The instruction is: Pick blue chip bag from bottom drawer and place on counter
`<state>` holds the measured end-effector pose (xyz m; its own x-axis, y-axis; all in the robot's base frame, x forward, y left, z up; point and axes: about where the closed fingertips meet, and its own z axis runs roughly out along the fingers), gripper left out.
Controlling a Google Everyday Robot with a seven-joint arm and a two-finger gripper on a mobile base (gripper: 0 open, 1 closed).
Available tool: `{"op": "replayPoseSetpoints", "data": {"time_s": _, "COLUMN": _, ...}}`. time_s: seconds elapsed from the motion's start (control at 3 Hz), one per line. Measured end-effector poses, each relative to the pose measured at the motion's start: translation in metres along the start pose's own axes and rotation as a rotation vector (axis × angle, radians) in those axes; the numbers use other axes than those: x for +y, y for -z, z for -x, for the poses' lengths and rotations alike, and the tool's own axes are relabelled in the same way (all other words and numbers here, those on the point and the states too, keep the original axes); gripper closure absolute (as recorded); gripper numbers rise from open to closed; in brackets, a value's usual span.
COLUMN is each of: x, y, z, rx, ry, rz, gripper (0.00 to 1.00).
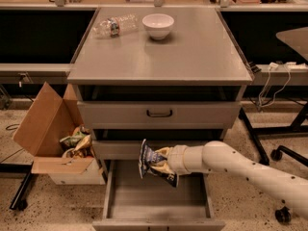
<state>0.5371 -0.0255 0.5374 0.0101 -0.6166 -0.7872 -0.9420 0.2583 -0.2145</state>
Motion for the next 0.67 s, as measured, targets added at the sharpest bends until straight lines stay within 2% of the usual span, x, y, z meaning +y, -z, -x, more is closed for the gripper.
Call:
{"op": "replayPoseSetpoints", "data": {"time_s": 0.33, "x": 0.0, "y": 0.0, "z": 0.0, "rx": 0.0, "ry": 0.0, "rz": 0.0, "gripper": 1.0}}
{"op": "replayPoseSetpoints", "data": {"time_s": 0.67, "x": -0.012, "y": 0.019, "z": 0.024, "rx": -0.008, "ry": 0.025, "rz": -0.036, "gripper": 1.0}}
